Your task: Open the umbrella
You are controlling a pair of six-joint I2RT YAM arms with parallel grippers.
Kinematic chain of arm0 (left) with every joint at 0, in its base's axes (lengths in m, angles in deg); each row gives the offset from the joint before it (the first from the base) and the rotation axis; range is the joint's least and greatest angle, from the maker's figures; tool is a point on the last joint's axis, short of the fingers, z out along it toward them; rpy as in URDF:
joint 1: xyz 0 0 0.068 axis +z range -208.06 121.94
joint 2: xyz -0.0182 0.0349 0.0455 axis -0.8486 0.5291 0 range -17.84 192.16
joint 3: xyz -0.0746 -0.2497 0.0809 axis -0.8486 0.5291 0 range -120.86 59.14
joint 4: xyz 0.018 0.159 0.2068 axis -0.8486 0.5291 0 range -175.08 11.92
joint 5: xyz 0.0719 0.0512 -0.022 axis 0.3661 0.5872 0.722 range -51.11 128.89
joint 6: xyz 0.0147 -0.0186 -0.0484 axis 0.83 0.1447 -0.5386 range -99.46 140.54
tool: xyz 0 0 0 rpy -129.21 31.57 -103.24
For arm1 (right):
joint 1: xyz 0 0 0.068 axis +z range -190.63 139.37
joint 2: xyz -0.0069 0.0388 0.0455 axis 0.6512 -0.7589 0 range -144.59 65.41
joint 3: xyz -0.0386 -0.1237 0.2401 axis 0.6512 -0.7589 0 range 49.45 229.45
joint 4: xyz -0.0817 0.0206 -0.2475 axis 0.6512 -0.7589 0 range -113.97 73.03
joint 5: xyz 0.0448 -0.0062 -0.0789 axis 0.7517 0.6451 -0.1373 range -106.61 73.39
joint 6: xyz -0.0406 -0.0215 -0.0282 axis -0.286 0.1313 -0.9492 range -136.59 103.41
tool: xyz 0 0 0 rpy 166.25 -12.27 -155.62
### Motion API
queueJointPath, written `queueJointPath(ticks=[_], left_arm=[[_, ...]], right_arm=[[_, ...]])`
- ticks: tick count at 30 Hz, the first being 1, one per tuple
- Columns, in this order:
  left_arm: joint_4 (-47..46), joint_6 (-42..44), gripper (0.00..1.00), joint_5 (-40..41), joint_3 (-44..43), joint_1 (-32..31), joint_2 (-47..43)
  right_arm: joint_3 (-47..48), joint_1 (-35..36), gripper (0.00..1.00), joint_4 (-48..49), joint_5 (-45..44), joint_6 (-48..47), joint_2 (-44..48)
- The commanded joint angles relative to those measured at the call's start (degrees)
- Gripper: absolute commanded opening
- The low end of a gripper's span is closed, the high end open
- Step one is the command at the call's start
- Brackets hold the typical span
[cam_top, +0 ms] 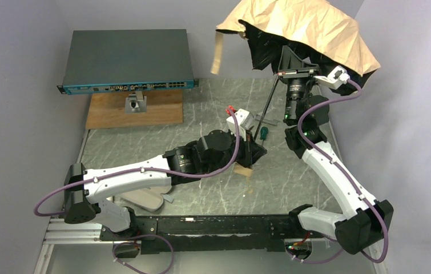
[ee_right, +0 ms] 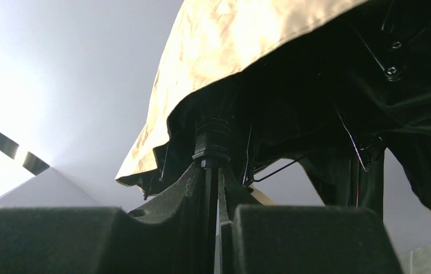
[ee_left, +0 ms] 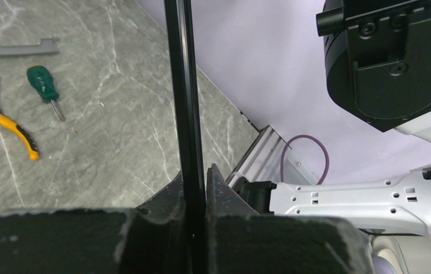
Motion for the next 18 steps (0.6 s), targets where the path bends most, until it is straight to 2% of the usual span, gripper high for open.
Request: queueJointPath(ticks=[1, 18], left_arm=[[16.9, 7.5, 0.00, -18.2, 3.7, -12.8, -3.1], [17.8, 8.7, 0.00, -19.3, 6.4, -14.5, -2.5]], right_arm=[[9.8, -9.8, 0.00, 15.3, -21.1, -7.3, -5.1], [21.3, -16.8, 0.00, 11.8, -18.5, -3.1, -9.6]])
